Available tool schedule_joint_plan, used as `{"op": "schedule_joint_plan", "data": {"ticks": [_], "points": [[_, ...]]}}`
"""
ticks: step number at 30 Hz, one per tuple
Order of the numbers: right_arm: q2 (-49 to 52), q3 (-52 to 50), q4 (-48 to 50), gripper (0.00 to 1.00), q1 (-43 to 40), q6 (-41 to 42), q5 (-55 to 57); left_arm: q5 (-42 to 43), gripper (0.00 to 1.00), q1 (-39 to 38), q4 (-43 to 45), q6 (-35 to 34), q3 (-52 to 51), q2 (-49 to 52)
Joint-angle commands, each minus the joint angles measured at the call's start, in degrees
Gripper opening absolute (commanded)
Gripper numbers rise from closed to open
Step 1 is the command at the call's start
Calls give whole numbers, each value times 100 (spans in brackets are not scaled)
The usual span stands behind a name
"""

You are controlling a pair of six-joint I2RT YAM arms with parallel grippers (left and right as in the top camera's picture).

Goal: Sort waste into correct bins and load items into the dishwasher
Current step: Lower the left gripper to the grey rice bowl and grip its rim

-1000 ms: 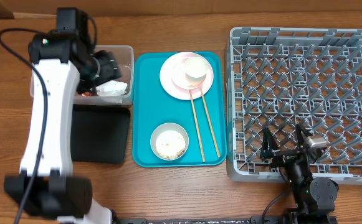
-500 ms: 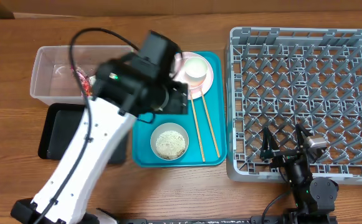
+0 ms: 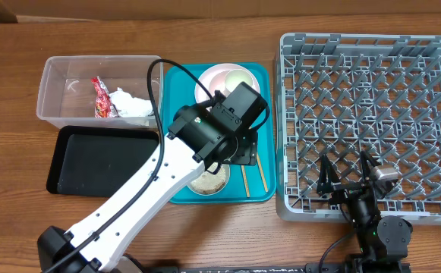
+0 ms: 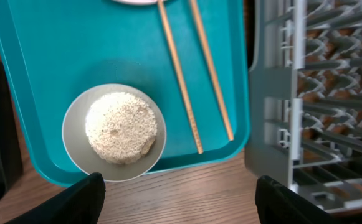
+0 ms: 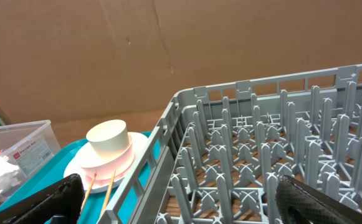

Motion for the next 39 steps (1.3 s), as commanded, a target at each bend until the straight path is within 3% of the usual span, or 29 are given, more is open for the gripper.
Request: {"op": "schedule_joint_plan", "data": {"ticks": [1,39], "points": [[-68,-61,35,100,-15,-28,7,-120,79,-15,131,-210,-313,20],[-68,-61,35,100,-15,-28,7,-372,81,2,446,-138,-551,20]]}}
